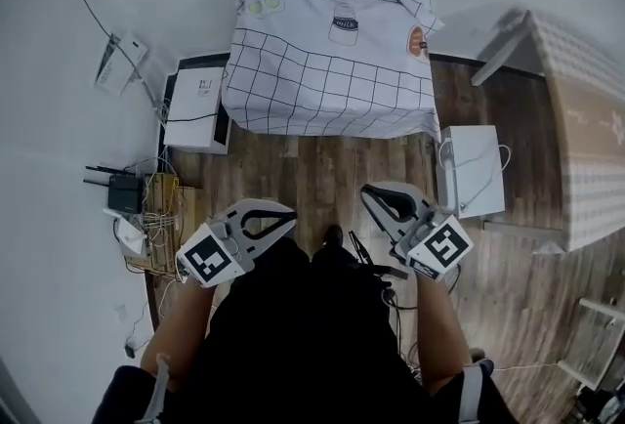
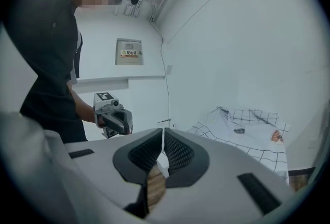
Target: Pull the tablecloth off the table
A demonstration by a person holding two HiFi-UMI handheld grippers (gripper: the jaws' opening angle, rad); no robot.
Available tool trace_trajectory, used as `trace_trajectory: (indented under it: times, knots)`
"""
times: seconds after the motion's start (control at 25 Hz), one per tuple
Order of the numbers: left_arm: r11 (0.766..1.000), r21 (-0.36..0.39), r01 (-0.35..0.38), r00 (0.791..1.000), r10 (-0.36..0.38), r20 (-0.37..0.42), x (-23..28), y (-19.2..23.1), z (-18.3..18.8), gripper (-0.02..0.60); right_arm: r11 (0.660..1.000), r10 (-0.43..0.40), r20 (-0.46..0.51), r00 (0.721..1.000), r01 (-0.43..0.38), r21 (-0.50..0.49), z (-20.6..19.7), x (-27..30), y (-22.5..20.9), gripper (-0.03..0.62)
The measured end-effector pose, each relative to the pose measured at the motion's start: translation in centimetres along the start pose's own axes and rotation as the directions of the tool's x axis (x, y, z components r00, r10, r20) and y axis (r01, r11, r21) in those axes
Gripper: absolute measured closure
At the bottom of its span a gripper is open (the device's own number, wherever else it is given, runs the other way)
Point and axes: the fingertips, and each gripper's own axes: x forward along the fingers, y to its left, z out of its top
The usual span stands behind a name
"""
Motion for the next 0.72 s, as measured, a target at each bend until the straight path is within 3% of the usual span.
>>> trace_trajectory:
  times: [0.44, 0.72]
  knots:
    - [0.998, 0.054, -0.026, 0.998, 0.029, -0.063, 4.9, 9.3, 0.6, 0.574, 0.998, 0.056, -0.013, 0.998, -0.056, 0.016, 1.0, 4.5, -9.4, 0.571]
    - [0.999, 0.030, -0.037, 0.999, 0.038, -0.038, 6.9, 19.9, -0.1, 0.574, 1.000, 0.022, -0.084, 0.996, -0.021, 0.012, 1.9, 9.1, -17.7, 0.571]
